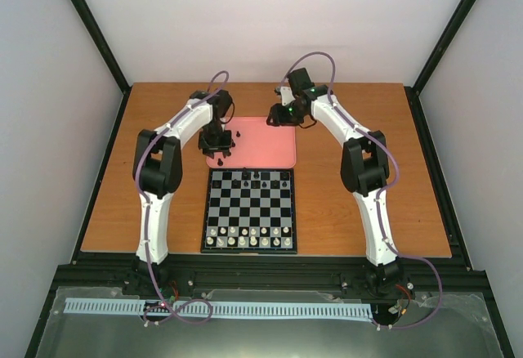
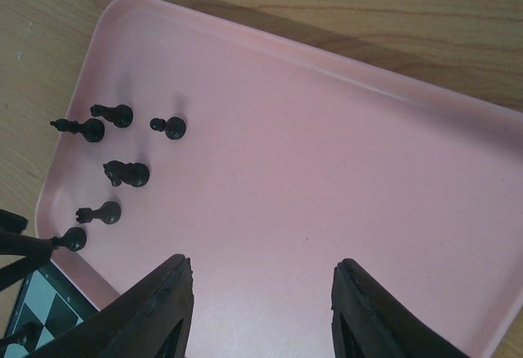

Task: Set up the chess pieces on the board
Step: Pick up the chess piece from the storage box.

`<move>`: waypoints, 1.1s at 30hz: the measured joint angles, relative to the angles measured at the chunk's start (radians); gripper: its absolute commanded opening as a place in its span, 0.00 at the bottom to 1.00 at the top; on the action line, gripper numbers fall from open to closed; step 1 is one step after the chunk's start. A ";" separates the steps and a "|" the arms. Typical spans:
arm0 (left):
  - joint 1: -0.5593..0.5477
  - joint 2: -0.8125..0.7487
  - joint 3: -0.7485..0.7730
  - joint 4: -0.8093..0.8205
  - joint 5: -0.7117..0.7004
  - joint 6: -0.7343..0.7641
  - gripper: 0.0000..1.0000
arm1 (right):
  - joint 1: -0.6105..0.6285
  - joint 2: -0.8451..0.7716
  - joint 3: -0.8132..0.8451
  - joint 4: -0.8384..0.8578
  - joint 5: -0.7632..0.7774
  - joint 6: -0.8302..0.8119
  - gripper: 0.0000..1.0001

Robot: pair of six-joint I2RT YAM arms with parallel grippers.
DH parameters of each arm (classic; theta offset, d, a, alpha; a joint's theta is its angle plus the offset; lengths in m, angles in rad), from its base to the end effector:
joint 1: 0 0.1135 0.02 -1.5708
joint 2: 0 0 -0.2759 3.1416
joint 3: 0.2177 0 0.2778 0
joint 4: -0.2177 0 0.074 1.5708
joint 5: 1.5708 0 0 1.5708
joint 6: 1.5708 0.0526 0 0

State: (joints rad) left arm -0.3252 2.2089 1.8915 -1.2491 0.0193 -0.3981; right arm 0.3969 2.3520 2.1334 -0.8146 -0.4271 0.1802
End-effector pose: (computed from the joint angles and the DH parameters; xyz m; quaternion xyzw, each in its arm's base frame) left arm 0.4368 -0.1484 0.1809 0.0364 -0.9993 0.0098 0.0014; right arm 0.5030 0.2344 0.2045 -0.1578 0.9306 0.2697 0.1907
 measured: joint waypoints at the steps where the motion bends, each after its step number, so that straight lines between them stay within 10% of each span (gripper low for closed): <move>1: 0.000 0.005 -0.005 0.002 0.002 0.002 0.39 | 0.000 0.002 0.003 0.000 0.000 0.000 0.47; 33: 0.010 0.049 -0.025 0.019 0.041 0.020 0.02 | 0.000 0.010 0.019 -0.002 0.001 0.000 0.47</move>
State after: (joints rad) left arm -0.3149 2.2578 1.8668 -1.2297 0.0601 -0.3782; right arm 0.3969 2.3615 2.1521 -0.8169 -0.4263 0.1802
